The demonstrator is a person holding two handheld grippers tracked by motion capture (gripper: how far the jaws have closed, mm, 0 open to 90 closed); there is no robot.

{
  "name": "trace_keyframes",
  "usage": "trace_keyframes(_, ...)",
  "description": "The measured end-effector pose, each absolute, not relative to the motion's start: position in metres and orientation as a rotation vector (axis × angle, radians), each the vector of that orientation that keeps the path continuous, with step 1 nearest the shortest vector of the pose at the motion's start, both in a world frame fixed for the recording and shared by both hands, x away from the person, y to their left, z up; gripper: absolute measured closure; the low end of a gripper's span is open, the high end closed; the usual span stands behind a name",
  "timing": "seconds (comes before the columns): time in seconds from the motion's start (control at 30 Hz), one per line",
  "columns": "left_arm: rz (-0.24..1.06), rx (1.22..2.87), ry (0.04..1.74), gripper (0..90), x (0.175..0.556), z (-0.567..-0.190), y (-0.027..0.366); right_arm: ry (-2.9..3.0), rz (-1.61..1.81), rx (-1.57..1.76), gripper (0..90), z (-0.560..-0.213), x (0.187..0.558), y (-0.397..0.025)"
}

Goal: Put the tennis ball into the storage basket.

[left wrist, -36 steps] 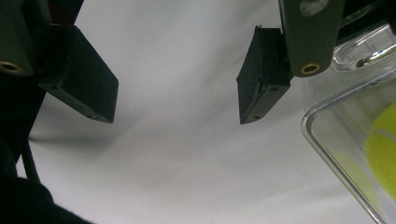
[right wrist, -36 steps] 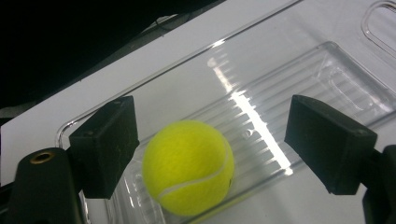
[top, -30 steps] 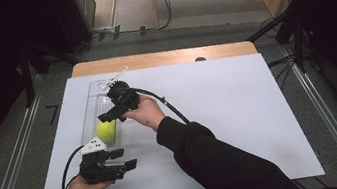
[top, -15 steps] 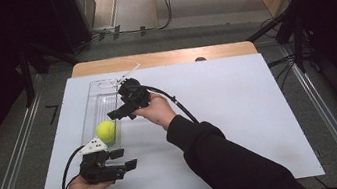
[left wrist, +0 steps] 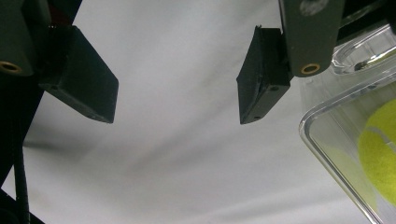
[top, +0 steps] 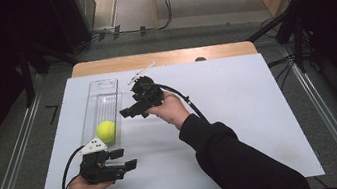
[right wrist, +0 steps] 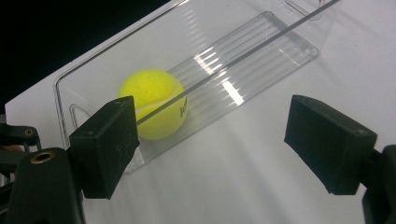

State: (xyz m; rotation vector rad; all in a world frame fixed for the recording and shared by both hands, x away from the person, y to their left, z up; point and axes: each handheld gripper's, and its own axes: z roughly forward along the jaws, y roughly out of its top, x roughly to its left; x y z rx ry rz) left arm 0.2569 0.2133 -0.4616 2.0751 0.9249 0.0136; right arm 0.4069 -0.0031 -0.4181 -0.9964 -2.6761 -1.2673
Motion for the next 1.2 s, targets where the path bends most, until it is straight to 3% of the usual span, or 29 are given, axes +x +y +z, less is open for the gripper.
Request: trace_keyframes(1.2, 0.016, 2.081, 0.934, 30.0, 0.257, -0.463, 0.214, -2.703, -1.247, -1.033, 16.7, -0.419, 0.380, -0.074)
